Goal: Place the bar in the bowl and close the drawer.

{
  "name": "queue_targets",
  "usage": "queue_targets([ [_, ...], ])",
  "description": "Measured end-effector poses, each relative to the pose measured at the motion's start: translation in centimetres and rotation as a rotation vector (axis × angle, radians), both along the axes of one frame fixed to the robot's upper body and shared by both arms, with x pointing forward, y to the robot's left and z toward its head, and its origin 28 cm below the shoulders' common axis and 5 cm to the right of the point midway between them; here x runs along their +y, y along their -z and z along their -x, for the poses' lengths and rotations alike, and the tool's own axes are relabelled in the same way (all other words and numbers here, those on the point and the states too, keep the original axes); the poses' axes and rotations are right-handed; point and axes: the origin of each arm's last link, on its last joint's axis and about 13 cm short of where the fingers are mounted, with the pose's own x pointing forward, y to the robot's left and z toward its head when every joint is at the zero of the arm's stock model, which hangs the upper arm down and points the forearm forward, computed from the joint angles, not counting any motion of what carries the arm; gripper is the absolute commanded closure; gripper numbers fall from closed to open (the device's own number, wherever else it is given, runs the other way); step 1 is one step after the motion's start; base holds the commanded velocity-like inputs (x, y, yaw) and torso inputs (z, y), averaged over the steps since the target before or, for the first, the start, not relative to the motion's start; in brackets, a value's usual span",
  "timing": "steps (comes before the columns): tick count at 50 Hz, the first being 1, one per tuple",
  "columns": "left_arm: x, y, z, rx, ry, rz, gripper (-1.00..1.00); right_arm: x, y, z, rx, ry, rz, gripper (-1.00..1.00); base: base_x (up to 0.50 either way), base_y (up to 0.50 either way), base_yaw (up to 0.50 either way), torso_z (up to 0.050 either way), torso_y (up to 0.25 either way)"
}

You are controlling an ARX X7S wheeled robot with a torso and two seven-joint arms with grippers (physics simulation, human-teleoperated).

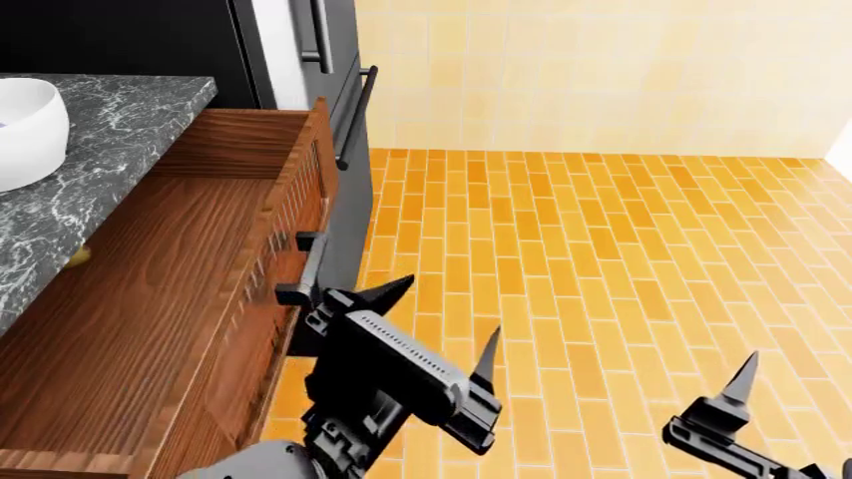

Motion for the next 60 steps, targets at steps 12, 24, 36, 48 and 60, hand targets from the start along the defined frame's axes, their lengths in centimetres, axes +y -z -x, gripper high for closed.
queue_targets([
  [12,-0.2,1.6,-0.9,0.123,-0.005,-0.028,-1.0,0.1,-0.2,-0.2,-0.002,-0.009,-0.001,-1.0,0.0,0.0,0.0,0.0,0.0],
  [24,-0.1,3.0,-1.1,0.211,-0.027,-0.028,-1.0,0.2,-0.1,-0.5,-0.004,-0.023,-0.004,-1.0,0.0,0.0,0.0,0.0,0.0],
  [36,0.1,4.4,-1.0,0.267,-0.041,-0.021,-1.0,0.3,0.1,-0.6,-0.002,-0.033,-0.005,-1.0,0.0,0.0,0.0,0.0,0.0],
  [48,0.3,5.4,-0.7,0.298,-0.055,-0.014,-1.0,0.5,0.1,-0.8,0.003,-0.042,-0.006,-1.0,0.0,0.0,0.0,0.0,0.0],
  [60,0.4,6.4,-0.5,0.325,-0.075,-0.004,-1.0,0.6,0.3,-1.1,0.014,-0.051,-0.008,-1.0,0.0,0.0,0.0,0.0,0.0],
])
